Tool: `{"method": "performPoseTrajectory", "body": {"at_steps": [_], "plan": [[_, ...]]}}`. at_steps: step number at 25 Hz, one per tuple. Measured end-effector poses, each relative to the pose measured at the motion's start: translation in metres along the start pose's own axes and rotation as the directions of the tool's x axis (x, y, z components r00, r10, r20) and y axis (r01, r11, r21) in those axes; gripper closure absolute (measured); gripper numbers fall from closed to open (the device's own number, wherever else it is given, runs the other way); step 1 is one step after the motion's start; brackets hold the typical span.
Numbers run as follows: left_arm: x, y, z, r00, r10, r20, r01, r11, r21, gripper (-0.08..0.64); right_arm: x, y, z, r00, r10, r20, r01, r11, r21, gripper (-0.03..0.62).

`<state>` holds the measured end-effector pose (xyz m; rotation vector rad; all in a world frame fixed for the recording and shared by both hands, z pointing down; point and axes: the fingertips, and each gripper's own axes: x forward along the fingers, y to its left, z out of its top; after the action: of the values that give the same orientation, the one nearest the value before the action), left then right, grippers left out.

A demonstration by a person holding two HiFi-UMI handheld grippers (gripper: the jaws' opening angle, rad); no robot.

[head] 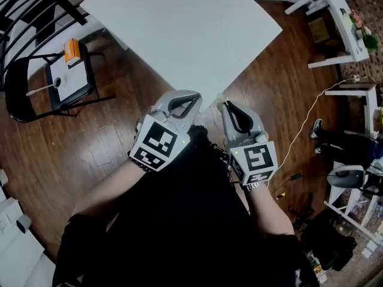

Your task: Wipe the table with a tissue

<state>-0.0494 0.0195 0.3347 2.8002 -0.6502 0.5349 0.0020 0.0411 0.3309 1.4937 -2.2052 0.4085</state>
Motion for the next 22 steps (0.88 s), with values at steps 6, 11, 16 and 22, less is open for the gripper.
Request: {"method": "performPoseTrajectory", "body": {"at_steps": [6,11,16,22], "plan": [[0.049,0.004,-0.011,0.996,0.034,-0.082,-0.036,0.999,-0.023,0.548,0.029,-0.027,-0.023,0.991,0.123,-0.05,-0.124,0.992,-0.019,0.584],[0.082,0.005,-0.025,0.983,0.067,-0.172,-0.076,0.996,-0.047,0.548,0.047,-0.049,-0.041,0.974,0.211,-0.081,-0.212,0.977,-0.004,0.584],[0.101,0.02,-0.042,0.965,0.105,-0.241,-0.128,0.988,-0.083,0.548,0.075,-0.058,-0.062,0.953,0.275,-0.125,-0.276,0.961,0.006,0.584],[0.111,0.032,-0.059,0.947,0.132,-0.293,-0.171,0.979,-0.111,0.548,0.103,-0.064,-0.085,0.938,0.309,-0.159,-0.309,0.951,0.026,0.584]]}}
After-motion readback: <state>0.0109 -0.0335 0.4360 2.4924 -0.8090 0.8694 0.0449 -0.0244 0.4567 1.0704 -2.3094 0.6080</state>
